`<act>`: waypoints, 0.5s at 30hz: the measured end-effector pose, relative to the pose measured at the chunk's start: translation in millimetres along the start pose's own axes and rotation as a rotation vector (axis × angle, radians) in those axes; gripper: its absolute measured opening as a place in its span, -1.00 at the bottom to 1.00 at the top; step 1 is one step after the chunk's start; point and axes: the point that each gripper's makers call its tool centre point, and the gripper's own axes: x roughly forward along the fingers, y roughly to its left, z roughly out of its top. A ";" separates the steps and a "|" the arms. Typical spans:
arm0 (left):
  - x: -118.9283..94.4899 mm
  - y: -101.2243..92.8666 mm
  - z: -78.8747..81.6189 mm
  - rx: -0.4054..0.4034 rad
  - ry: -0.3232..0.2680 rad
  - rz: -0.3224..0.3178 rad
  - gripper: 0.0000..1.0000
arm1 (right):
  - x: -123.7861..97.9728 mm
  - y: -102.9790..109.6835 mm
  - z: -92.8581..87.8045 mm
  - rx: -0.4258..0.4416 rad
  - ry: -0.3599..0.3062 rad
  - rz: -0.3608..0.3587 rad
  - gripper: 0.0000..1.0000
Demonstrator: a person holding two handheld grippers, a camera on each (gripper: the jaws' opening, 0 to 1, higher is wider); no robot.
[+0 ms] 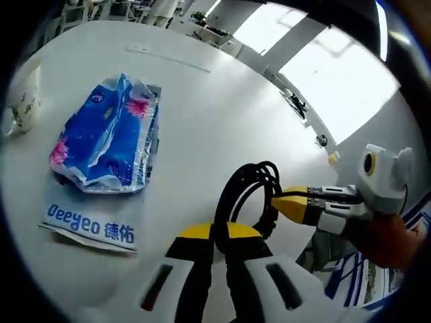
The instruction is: Arrange the tabletop items into an orderly group along one side of the table until the central work area is clear of visible clutter.
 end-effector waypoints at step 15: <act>20.0 11.3 37.3 0.010 -0.007 0.046 -0.96 | 21.2 -17.0 22.8 0.053 0.014 -0.006 -0.94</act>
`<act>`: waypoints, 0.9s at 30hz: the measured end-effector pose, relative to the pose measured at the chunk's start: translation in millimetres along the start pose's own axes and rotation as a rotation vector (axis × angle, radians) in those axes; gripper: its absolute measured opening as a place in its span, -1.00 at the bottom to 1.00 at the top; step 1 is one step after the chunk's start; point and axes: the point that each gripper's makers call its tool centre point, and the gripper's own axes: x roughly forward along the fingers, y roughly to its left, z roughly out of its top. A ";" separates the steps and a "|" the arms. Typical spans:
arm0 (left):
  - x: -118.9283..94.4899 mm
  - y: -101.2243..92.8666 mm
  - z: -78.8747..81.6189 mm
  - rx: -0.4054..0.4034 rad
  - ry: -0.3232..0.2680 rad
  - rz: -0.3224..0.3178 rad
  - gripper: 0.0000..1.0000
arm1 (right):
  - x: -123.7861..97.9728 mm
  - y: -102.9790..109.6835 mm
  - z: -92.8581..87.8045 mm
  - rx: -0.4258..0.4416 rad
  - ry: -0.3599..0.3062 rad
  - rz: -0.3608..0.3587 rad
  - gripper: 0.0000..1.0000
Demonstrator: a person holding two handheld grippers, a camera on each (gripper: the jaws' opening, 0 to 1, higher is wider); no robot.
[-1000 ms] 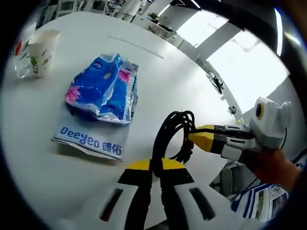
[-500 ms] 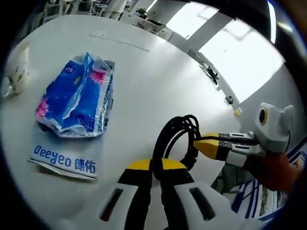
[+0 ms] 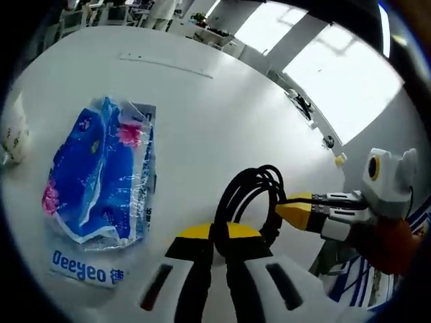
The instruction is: Arrange the tabletop items into an orderly group along one side of the table until the central work area is clear of visible clutter.
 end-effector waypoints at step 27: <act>13.3 23.0 -5.1 -0.038 0.060 0.058 -0.91 | 25.0 -0.7 -6.5 0.052 0.067 0.007 -0.94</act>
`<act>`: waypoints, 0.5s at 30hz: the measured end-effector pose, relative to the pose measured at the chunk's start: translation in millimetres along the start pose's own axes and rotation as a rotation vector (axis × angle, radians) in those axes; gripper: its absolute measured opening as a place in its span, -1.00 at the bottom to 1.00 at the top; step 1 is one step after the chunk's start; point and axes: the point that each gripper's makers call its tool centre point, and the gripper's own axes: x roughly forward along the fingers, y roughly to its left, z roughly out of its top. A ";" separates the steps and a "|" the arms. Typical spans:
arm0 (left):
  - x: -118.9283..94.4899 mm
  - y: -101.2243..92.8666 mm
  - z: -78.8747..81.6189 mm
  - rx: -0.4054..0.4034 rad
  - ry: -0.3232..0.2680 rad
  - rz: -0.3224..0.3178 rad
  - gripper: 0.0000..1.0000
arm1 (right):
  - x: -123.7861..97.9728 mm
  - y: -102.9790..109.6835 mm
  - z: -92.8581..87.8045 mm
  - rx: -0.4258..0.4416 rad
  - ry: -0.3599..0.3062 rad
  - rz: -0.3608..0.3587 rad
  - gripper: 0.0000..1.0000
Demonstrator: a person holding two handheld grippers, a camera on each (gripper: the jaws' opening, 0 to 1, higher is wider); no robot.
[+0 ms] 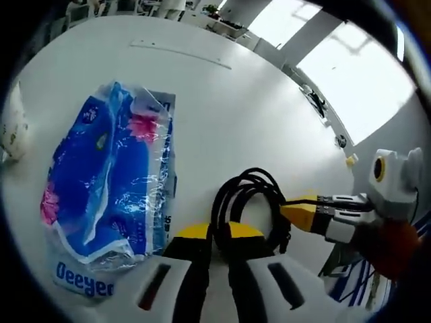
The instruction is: Arrange the tabletop items into an orderly group along one side of the table until the central work area is clear of visible clutter.
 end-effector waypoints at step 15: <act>-15.4 1.2 4.6 0.074 -0.005 -0.009 -0.82 | -2.4 3.3 4.8 -0.003 -0.017 0.004 -0.88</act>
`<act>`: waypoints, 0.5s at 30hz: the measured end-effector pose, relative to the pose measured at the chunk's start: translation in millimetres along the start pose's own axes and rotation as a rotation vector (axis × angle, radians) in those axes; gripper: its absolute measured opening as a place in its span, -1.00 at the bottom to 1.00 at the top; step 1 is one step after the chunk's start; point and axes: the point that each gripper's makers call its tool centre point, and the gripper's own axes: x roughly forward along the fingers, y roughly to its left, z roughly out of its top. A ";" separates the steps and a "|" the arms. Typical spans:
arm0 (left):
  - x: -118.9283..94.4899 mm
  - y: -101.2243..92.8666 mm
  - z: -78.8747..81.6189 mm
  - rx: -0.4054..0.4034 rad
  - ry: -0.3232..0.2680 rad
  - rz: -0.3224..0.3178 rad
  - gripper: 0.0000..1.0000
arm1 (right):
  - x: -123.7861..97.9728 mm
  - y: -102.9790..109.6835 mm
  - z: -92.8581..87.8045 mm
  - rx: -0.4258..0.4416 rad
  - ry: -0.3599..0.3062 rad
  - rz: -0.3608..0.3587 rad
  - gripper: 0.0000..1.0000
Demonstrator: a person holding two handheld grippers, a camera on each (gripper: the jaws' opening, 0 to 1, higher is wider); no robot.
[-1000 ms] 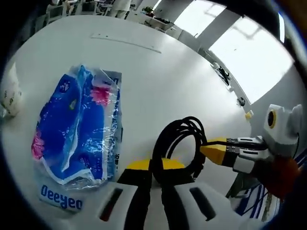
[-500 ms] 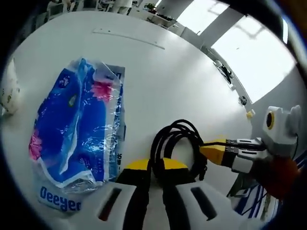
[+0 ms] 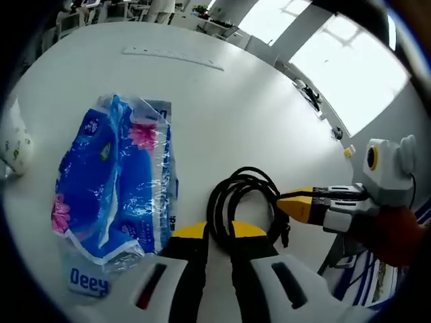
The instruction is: Arrange the tabletop items into an orderly group along one side of the table until the central work area is clear of visible clutter.
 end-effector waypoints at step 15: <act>-31.3 17.3 0.6 0.026 -0.043 0.024 -0.82 | -9.3 3.6 9.6 -0.071 -0.017 0.001 -0.86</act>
